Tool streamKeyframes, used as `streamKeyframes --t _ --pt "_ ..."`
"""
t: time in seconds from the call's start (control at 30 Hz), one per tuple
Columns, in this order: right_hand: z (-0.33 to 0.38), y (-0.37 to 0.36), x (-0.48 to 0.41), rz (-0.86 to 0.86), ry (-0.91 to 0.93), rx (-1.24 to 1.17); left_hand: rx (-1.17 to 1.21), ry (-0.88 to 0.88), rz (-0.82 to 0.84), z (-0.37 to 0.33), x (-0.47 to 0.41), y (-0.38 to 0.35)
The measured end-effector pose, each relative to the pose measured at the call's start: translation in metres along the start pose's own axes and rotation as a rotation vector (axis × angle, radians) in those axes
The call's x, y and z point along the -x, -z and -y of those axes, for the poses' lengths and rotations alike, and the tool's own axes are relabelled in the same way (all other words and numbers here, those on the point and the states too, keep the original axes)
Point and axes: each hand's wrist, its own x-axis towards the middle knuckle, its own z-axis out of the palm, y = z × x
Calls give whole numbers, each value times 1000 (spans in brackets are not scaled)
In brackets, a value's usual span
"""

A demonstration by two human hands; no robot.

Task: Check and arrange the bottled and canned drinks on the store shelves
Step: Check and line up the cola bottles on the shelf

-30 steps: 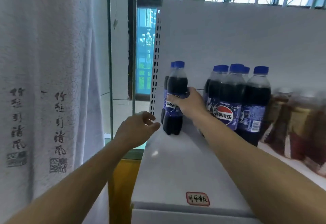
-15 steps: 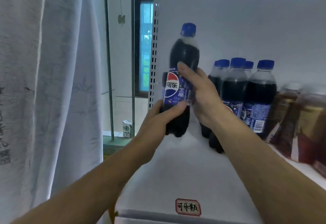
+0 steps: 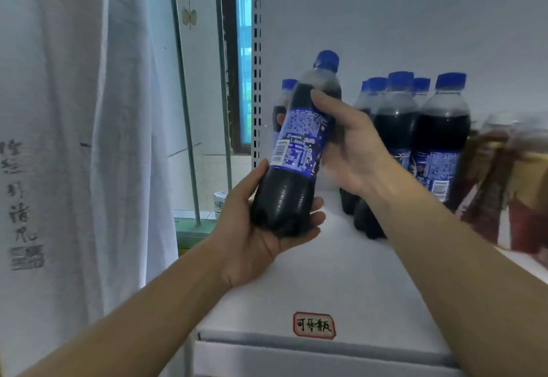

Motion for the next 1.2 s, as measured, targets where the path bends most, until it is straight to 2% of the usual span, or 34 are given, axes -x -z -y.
streamKeyframes --t 0.07,0.17,0.23,0.37,0.43,0.6,0.73,0.83,1.03,1.2 --pt "-1 0 -2 -24 26 19 -72 -49 -25 2 -2 2" --pt "-2 -4 -6 -101 128 128 -193 -219 -59 5 -6 1" --pt "-3 -2 -5 -109 144 144 -238 -255 -51 7 -6 2" --pt "-4 1 -1 5 37 -52 -143 -114 -16 4 -2 2" --pt "-4 1 0 -7 39 -70 -149 -82 -22 5 -3 2" --pt "-4 -3 -2 -151 155 106 -310 -237 -85 11 -9 4" --pt "-6 -3 1 -79 42 -30 -220 -167 -74 7 -5 4" --pt "-8 1 1 -74 27 -27 -164 -87 -32 4 -2 2" --pt "-8 -6 2 -146 160 161 -339 -247 -100 11 -7 3" --pt "-11 -7 6 -73 51 34 -180 -129 -31 6 -2 2"
